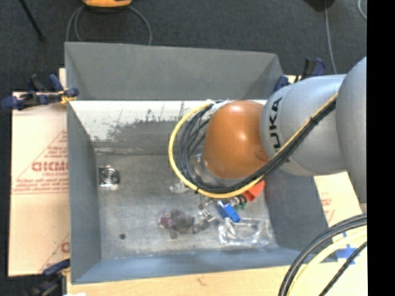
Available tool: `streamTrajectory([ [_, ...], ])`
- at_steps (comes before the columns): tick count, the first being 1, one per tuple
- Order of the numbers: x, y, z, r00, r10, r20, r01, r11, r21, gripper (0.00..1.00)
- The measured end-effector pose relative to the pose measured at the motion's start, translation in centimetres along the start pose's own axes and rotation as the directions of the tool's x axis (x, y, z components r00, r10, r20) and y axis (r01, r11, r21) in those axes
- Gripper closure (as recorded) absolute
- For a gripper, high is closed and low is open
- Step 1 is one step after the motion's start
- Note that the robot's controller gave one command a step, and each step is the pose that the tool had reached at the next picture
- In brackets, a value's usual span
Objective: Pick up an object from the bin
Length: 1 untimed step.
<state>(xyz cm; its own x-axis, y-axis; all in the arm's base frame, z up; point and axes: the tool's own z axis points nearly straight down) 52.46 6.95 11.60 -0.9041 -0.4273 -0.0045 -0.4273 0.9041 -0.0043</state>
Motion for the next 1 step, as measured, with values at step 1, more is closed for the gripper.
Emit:
streamTrajectory([
  [1,-1.85,0.22,3.93,1.000,0.025,0.003,-0.025,1.000,-0.004,0.00],
])
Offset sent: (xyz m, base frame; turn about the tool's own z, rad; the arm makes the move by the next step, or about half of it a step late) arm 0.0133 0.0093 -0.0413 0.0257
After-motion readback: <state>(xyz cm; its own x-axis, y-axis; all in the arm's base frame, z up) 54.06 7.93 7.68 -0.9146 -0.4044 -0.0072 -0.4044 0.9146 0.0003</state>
